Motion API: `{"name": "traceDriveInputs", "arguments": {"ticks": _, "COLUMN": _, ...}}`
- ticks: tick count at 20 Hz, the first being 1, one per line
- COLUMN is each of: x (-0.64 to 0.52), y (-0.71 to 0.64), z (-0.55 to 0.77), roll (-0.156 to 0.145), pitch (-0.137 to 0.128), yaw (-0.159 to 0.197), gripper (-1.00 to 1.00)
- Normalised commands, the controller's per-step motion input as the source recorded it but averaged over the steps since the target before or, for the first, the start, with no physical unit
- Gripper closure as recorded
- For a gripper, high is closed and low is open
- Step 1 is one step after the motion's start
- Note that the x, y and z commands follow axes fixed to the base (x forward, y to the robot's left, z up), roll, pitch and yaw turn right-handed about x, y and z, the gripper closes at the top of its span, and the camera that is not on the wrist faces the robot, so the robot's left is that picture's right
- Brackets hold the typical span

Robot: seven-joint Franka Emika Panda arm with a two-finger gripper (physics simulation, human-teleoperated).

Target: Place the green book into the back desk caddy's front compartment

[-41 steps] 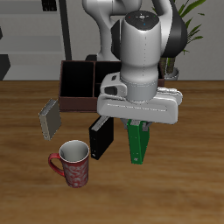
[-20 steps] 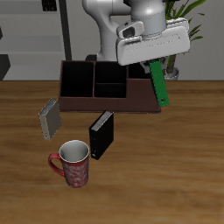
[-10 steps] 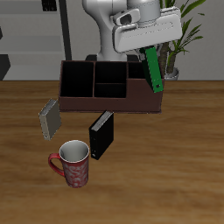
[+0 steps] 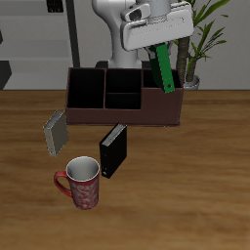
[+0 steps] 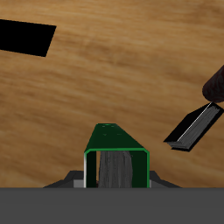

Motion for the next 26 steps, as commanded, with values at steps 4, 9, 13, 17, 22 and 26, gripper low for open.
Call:
{"name": "traceDriveInputs", "arguments": {"ticks": 4, "x": -0.24, "y": -0.14, "z": -0.01, "roll": -0.024, "pitch": 0.011, "yaw": 0.099, "gripper": 1.0}}
{"name": "traceDriveInputs", "arguments": {"ticks": 9, "x": -0.21, "y": -0.13, "z": 0.06, "roll": -0.028, "pitch": -0.022, "yaw": 0.088, "gripper": 1.0}}
{"name": "traceDriveInputs", "arguments": {"ticks": 13, "x": -0.18, "y": -0.11, "z": 0.02, "roll": 0.009, "pitch": -0.035, "yaw": 0.134, "gripper": 1.0}}
{"name": "traceDriveInputs", "arguments": {"ticks": 17, "x": -0.11, "y": -0.11, "z": -0.17, "roll": -0.024, "pitch": 0.014, "yaw": 0.159, "gripper": 1.0}}
{"name": "traceDriveInputs", "arguments": {"ticks": 22, "x": -0.13, "y": -0.04, "z": -0.06, "roll": -0.006, "pitch": -0.033, "yaw": 0.169, "gripper": 1.0}}
{"name": "traceDriveInputs", "arguments": {"ticks": 26, "x": -0.16, "y": -0.09, "z": 0.11, "roll": -0.033, "pitch": -0.018, "yaw": 0.115, "gripper": 1.0}}
